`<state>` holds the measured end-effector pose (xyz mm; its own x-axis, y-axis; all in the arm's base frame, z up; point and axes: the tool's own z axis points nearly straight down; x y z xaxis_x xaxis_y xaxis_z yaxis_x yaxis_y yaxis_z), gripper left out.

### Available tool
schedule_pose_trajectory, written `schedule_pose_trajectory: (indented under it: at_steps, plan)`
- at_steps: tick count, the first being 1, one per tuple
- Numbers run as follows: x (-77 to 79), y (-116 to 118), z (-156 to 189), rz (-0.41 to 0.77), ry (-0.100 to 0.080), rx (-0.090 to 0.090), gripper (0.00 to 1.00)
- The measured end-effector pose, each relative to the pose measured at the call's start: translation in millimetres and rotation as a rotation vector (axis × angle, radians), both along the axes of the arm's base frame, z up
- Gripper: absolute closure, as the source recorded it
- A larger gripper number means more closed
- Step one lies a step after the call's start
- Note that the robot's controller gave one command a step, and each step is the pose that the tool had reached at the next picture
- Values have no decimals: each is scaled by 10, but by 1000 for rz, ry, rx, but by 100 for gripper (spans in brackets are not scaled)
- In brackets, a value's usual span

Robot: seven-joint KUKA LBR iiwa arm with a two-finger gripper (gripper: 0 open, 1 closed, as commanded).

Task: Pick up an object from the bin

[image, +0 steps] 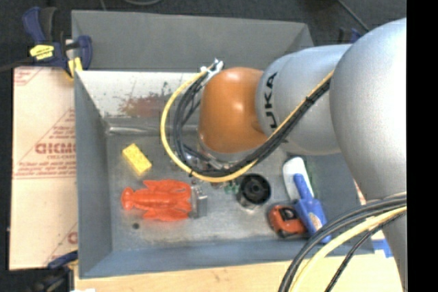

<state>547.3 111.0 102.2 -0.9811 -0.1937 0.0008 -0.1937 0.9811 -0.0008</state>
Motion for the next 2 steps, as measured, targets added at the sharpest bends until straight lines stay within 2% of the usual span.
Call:
schedule_pose_trajectory:
  at_steps: [1,2]
  plan:
    - [58,85,-272,196,-3,2,100]
    - [59,87,-271,194,-3,3,100]
